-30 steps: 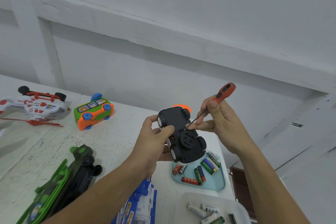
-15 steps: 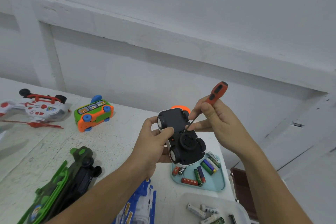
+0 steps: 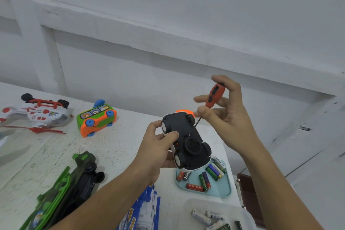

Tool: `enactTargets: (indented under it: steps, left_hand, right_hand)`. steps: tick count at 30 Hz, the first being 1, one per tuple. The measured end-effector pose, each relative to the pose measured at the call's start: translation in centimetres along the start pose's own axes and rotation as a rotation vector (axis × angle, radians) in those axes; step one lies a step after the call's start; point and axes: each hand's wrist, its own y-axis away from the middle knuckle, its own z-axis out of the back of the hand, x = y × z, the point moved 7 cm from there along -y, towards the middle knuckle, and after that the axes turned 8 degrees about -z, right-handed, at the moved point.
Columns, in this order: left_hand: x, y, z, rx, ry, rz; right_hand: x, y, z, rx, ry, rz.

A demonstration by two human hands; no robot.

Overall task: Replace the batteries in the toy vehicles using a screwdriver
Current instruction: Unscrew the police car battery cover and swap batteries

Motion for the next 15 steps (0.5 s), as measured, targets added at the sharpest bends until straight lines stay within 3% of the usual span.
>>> enactTargets:
  steps: [6,15]
  left_hand:
    - [0.1,0.0,0.0,-0.003,-0.008,0.004]
    - [-0.1,0.2,-0.3,-0.001,-0.01,-0.005]
  right_hand:
    - [1.2,0.2,1.6,-0.223,-0.15,0.145]
    - [3.2,0.5,2.1,-0.313,-0.222,0.218]
